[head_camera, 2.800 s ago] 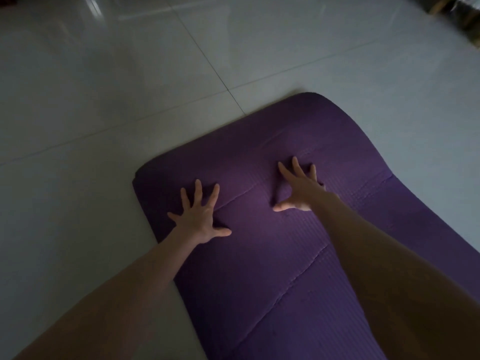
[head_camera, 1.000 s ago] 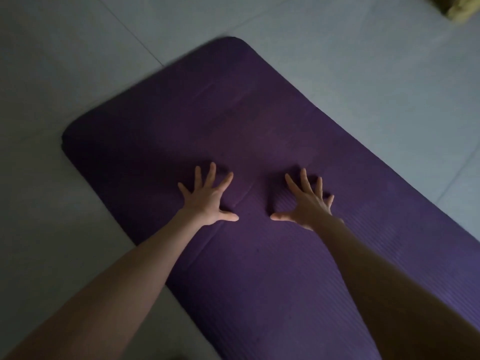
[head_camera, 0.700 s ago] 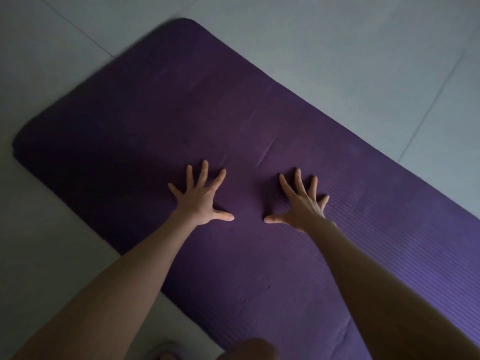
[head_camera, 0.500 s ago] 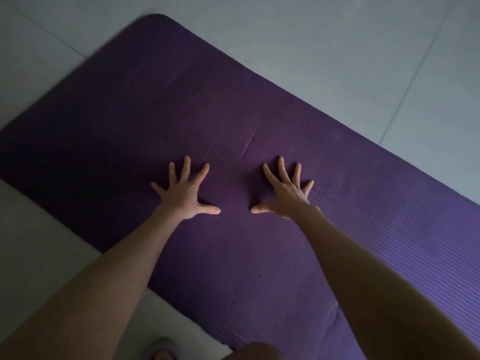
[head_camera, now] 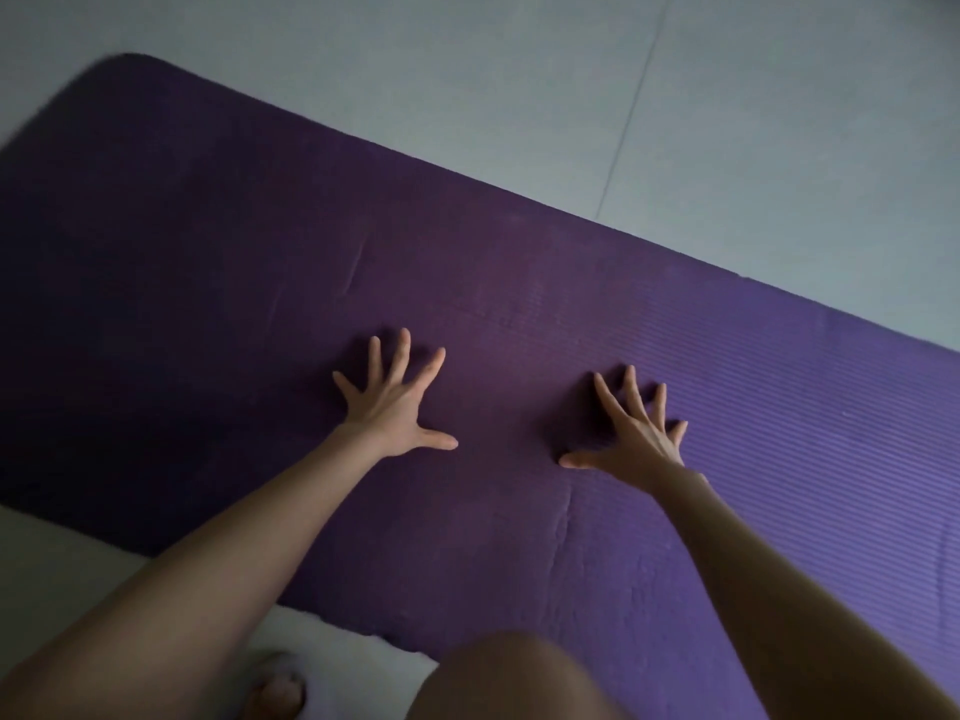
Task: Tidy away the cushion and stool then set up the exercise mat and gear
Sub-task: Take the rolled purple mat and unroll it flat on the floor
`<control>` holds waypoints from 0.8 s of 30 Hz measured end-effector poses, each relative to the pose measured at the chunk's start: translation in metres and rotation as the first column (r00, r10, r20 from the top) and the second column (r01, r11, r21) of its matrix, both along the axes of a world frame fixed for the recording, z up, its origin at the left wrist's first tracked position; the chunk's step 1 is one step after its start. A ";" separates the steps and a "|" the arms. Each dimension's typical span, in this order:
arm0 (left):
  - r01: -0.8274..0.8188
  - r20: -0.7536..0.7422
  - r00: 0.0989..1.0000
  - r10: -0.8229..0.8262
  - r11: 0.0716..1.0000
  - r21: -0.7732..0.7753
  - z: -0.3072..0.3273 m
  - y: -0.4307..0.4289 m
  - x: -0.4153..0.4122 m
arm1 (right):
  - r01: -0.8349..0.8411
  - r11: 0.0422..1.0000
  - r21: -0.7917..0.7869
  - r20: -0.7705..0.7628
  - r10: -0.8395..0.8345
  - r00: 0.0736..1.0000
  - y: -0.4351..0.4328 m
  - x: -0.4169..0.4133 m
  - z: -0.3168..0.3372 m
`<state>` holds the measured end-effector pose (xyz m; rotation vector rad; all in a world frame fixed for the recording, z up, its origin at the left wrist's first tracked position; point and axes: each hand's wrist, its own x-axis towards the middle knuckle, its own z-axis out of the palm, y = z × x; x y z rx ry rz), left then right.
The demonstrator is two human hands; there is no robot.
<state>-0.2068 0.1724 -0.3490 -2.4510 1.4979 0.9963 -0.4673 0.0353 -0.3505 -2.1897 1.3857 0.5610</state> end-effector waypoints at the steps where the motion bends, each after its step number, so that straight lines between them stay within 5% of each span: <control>1: 0.010 -0.001 1.000 -0.010 1.000 0.008 -0.001 -0.005 -0.009 | 0.026 1.000 0.000 -0.003 -0.026 1.000 0.000 -0.012 0.000; 18: -0.047 0.042 0.998 0.044 0.996 0.077 -0.002 -0.004 -0.008 | 0.066 0.998 0.004 0.091 -0.066 0.994 0.018 -0.016 -0.010; 24: -0.004 -0.028 1.000 0.005 0.999 0.042 0.002 -0.017 -0.057 | 0.191 0.981 -0.037 0.096 -0.187 0.978 0.022 -0.088 -0.008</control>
